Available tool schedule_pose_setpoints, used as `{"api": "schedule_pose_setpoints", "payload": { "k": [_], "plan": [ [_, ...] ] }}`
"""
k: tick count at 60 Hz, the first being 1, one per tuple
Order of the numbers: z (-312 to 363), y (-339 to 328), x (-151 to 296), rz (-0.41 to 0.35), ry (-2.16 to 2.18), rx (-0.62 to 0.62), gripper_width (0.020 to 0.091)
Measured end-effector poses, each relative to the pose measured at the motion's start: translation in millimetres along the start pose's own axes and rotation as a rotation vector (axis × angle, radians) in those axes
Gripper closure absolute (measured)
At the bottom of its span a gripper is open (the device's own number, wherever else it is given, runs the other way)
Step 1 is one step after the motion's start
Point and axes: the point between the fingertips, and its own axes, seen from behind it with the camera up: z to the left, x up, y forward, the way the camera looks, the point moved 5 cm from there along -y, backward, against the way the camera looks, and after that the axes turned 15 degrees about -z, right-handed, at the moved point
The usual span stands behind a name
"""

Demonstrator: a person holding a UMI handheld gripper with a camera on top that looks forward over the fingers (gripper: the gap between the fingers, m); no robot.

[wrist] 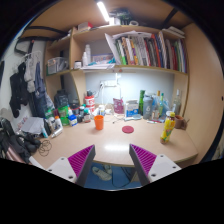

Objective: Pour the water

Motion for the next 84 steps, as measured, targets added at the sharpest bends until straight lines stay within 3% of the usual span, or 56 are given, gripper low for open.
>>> {"api": "schedule_pose_setpoints", "payload": {
  "k": [13,25,31,43,52,61,64,67,77,84],
  "plan": [
    [-37,17,-8,-0.011,-0.002,-0.046,0.0339],
    [-122,58,-24,-0.057,-0.031,-0.103,0.0339],
    [-180,89,-39,-0.105,-0.033,-0.137,0.034],
    [-287,163,-85,-0.117,-0.026,-0.226,0.0333],
    [-328,223,-106,-0.124,0.013,-0.231,0.0336],
    [-344,271,-103,-0.18,0.0,-0.214,0.0339],
    [-345,282,-103,-0.188,-0.006,-0.2,0.039],
    [-346,290,-107,-0.173,-0.018,-0.195,0.0594],
    [-348,295,-108,-0.183,0.002,-0.249,0.0674],
    [-342,300,-109,-0.099,0.044,-0.266,0.0743]
  ]
}}
